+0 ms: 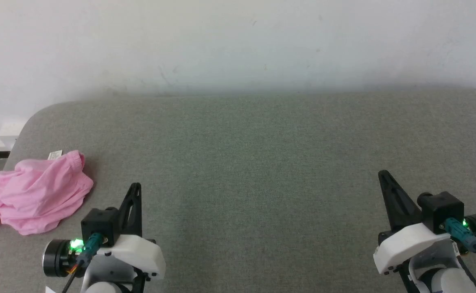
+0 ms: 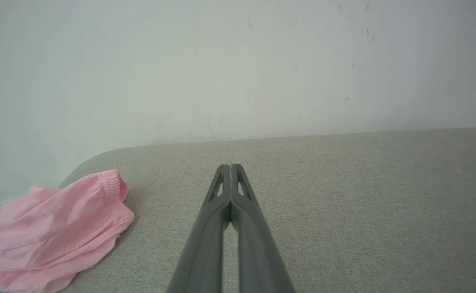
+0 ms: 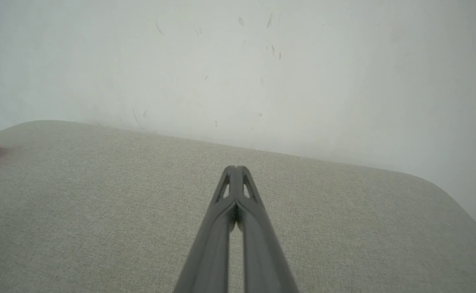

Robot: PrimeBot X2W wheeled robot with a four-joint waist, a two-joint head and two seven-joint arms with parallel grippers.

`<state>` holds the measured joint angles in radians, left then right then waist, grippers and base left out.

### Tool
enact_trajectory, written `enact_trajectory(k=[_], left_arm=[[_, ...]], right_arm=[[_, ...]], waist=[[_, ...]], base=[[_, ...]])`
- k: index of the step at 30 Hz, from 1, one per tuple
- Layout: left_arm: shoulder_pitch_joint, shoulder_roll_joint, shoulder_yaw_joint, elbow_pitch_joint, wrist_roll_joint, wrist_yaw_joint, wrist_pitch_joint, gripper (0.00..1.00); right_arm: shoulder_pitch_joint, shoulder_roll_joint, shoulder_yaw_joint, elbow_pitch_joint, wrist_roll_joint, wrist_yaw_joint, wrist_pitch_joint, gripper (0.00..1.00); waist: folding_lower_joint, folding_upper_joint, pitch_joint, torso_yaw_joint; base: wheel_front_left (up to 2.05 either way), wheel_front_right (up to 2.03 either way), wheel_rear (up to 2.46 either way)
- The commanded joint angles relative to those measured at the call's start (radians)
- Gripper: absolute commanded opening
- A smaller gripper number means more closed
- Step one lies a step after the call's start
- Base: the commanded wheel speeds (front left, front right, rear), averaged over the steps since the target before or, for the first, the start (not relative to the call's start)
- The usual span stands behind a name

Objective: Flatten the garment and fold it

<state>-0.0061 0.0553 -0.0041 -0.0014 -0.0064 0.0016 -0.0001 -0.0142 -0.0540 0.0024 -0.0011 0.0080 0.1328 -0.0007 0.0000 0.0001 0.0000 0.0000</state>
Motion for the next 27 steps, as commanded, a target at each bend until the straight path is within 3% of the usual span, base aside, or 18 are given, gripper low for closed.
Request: enact_trajectory(k=[1,27], left_arm=[[0.006,-0.005,0.004,0.001,0.006,-0.002,0.0,0.0],[0.006,-0.005,0.004,0.001,0.006,-0.002,0.0,0.0]], right_arm=[[0.014,0.004,-0.002,0.001,-0.008,-0.002,0.001,0.0],[0.014,0.004,-0.002,0.001,-0.008,-0.002,0.001,0.0]], waist=[[0.0,-0.0001,0.0,0.0],[0.0,-0.0001,0.0,0.0]], base=[[0.0,0.0,0.0],[0.0,0.0,0.0]])
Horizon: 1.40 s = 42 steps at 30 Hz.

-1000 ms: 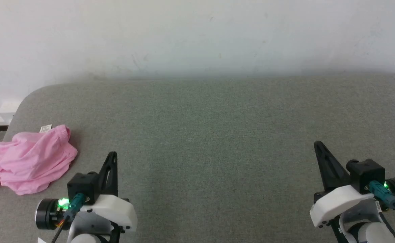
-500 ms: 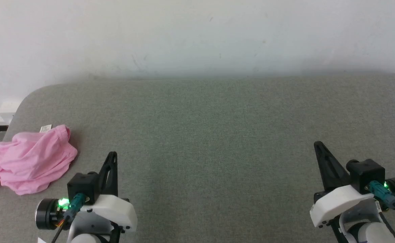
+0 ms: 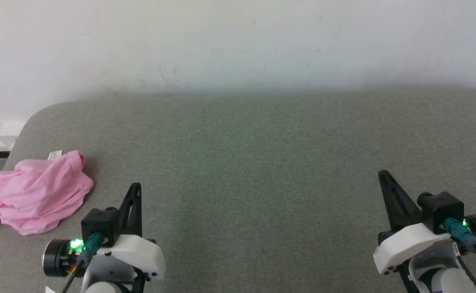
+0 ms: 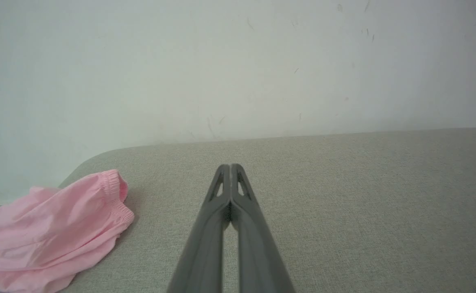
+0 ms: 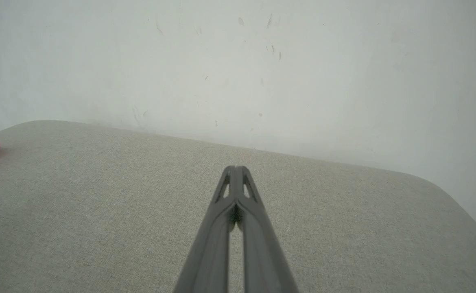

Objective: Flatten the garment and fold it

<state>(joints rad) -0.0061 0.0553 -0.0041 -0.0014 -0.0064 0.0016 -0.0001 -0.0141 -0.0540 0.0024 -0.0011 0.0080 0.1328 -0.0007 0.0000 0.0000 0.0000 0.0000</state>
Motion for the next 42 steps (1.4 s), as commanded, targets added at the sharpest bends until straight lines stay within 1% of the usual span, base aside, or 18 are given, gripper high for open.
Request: enact_trajectory(k=[1,5,6,9,23,32,42], left_arm=[[0.006,-0.005,0.004,0.001,0.006,-0.002,0.0,0.0],[0.006,-0.005,0.004,0.001,0.006,-0.002,0.0,0.0],[0.0,0.0,0.0,0.0,0.0,0.0,0.0,1.0],[-0.001,0.001,-0.002,0.0,-0.001,0.002,-0.002,1.0],[-0.007,0.0,-0.018,-0.006,-0.005,0.043,-0.032,1.0],[-0.007,0.0,-0.019,-0.014,-0.006,0.062,-0.048,1.0],[-0.004,-0.001,-0.013,-0.034,-0.016,0.084,-0.069,1.0]], right_arm=[[0.014,0.004,-0.002,0.001,-0.008,-0.002,0.001,0.0],[0.014,0.004,-0.002,0.001,-0.008,-0.002,0.001,0.0],[0.0,0.0,0.0,0.0,0.0,0.0,0.0,1.0],[-0.001,-0.001,-0.002,0.0,0.002,0.0,-0.002,1.0],[0.004,0.0,-0.011,-0.014,0.024,0.0,-0.031,1.0],[0.008,0.0,-0.016,-0.025,0.036,0.0,-0.048,1.0],[0.014,0.0,-0.002,-0.038,0.035,-0.001,-0.069,1.0]], waist=[[0.0,0.0,0.0,0.0],[0.0,0.0,0.0,0.0],[0.0,0.0,0.0,0.0],[0.0,0.0,0.0,0.0],[0.0,0.0,0.005,0.015],[0.0,0.0,0.007,0.046],[0.0,0.0,0.01,0.097]], base=[[0.0,0.0,0.0],[0.0,0.0,0.0],[0.0,0.0,0.0],[0.0,0.0,0.0],[0.0,0.0,0.0],[0.0,0.0,0.0],[0.0,0.0,0.0]])
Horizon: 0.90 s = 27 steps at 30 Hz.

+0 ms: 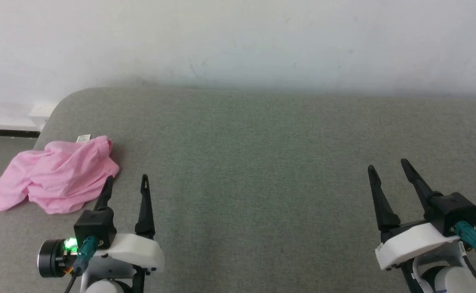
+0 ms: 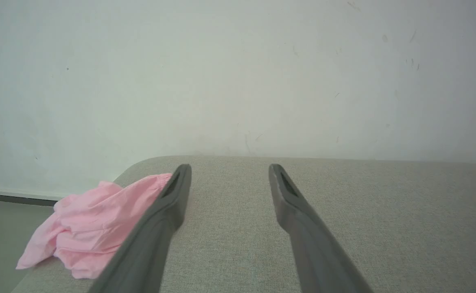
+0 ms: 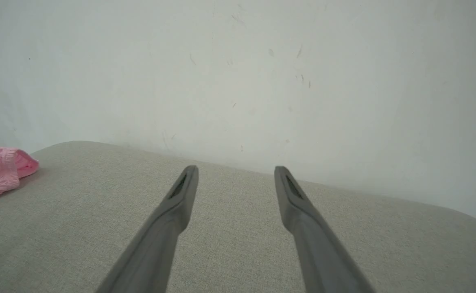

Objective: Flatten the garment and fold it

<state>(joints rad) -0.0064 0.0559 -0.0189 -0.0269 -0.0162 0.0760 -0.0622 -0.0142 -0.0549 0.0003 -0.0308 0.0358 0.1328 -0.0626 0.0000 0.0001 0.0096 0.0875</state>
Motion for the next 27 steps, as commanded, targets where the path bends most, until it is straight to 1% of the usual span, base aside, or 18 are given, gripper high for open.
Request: enact_trajectory(k=[1,16,27], left_arm=[[-0.003,-0.001,0.002,-0.011,-0.007,0.011,-0.009,1.0],[0.008,-0.002,0.012,-0.045,-0.028,0.047,-0.04,1.0],[0.016,-0.003,0.022,-0.051,-0.031,0.084,-0.063,1.0]], right_arm=[[0.014,0.001,0.001,-0.01,0.008,-0.001,-0.009,1.0],[0.023,0.002,0.023,-0.02,0.013,-0.001,-0.04,1.0],[0.027,0.002,0.034,-0.027,0.021,-0.001,-0.063,1.0]], waist=[[0.0,-0.0001,0.001,0.015],[0.0,-0.0001,0.01,0.102],[0.0,-0.0001,0.016,0.154]], base=[[0.0,0.0,0.0],[0.0,0.0,0.0],[0.0,0.0,0.0]])
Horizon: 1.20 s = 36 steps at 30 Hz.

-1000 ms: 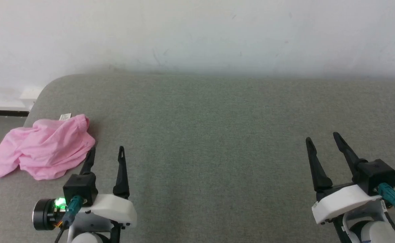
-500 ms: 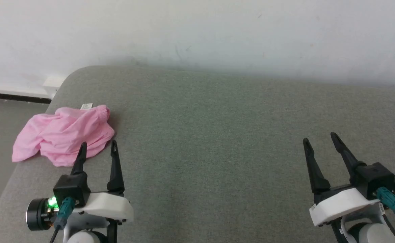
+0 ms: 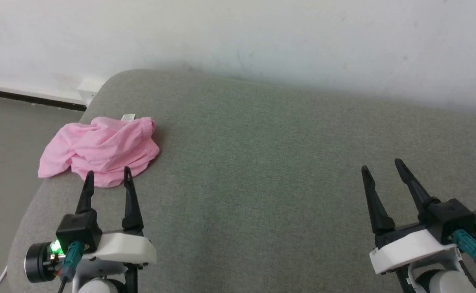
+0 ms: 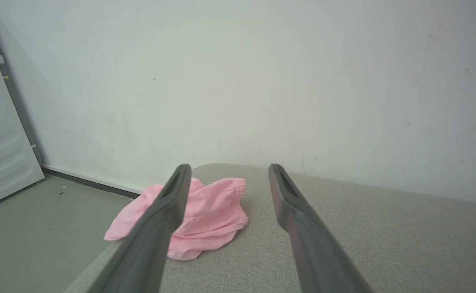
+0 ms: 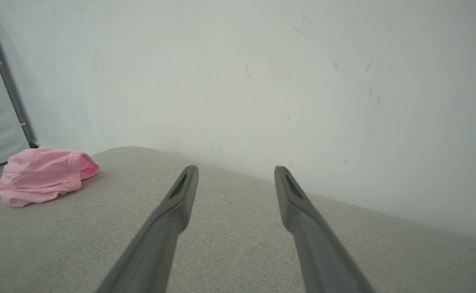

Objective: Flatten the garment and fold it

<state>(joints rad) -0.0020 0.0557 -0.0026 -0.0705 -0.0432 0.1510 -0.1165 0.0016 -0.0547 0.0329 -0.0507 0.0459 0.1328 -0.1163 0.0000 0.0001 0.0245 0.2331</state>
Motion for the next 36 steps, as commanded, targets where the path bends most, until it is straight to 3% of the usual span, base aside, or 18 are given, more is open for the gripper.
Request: enact_trajectory(k=[1,28,36], left_arm=[[0.013,-0.003,0.007,-0.008,-0.005,0.012,-0.011,1.0],[0.026,-0.004,0.024,-0.02,-0.067,0.108,-0.068,1.0],[-0.028,-0.004,0.079,0.006,-0.083,0.094,-0.084,1.0]], right_arm=[[0.011,0.002,0.002,-0.008,0.012,-0.001,-0.012,1.0],[0.023,0.003,0.023,-0.025,0.028,-0.001,-0.068,1.0],[0.015,0.002,0.033,-0.036,0.028,-0.002,-0.085,1.0]], waist=[[0.0,-0.0001,0.002,0.012],[0.0,-0.0001,0.026,0.122],[0.0,-0.0001,0.064,0.146]], base=[[0.0,0.0,0.0],[0.0,0.0,0.0],[0.0,0.0,0.0]])
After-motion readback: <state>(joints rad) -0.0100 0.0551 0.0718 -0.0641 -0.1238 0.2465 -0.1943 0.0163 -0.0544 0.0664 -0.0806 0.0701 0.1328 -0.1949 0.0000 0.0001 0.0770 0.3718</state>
